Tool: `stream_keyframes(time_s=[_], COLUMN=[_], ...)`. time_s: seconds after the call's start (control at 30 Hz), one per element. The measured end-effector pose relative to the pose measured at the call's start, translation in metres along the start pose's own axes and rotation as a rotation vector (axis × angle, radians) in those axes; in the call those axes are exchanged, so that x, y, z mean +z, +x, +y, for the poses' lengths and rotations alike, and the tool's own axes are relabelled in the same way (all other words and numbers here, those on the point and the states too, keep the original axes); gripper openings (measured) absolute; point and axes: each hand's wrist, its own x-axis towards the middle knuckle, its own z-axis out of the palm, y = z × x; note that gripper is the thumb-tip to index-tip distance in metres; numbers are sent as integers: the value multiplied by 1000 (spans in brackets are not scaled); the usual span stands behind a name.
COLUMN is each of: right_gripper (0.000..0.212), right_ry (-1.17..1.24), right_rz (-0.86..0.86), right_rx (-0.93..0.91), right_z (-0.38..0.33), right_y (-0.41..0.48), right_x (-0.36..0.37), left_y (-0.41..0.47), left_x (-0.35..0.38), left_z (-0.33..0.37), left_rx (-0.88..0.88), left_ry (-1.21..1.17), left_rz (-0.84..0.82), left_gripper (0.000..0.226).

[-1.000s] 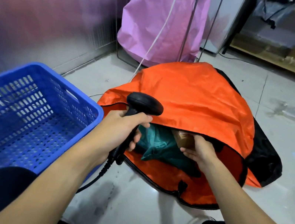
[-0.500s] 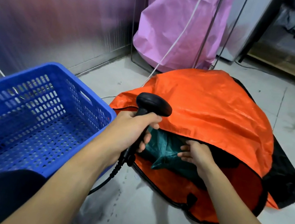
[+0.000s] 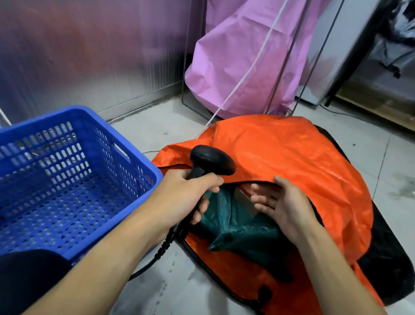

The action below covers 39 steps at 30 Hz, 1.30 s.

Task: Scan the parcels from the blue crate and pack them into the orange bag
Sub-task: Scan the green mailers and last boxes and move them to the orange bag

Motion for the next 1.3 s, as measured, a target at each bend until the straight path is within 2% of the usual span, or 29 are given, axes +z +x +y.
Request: stream_keyframes(time_s=[0.13,0.23,0.4,0.5,0.6,0.77,0.93,1.2,1.3], right_gripper=[37,36,34,32,36,40,36,31,30], right_ry=[258,288,230,289,239,115,23,-95,-123], right_rz=[-127,-130,20,109,149,4,-177,-403,-495], right_rx=[-124,-125,47,182,261,263,155,-6,-39], right_z=[-33,-25,24,53,64,35,-1,-35,-45], right_y=[-28,-41,-40,-40,-46,-60,-84,-129,-150], right_x=[-11,-17,-18,-20,-9,22,58,118,140], left_y=[0,1,0,-1,-4,-7,-21,-56,-68], left_x=[0,-2,-2,-4,-7,-9,-15,-48,-64], left_z=[1,1,1,3,4,6,9,11,14], left_rx=[17,13,19,20,19,29,60,145,156], left_ry=[6,4,-15,-7,-13,-25,-29,-19,-64], left_rz=[-15,-17,-26,-41,-43,-28,12,186,242], left_gripper=[30,33,36,35,32,30,32,24,34])
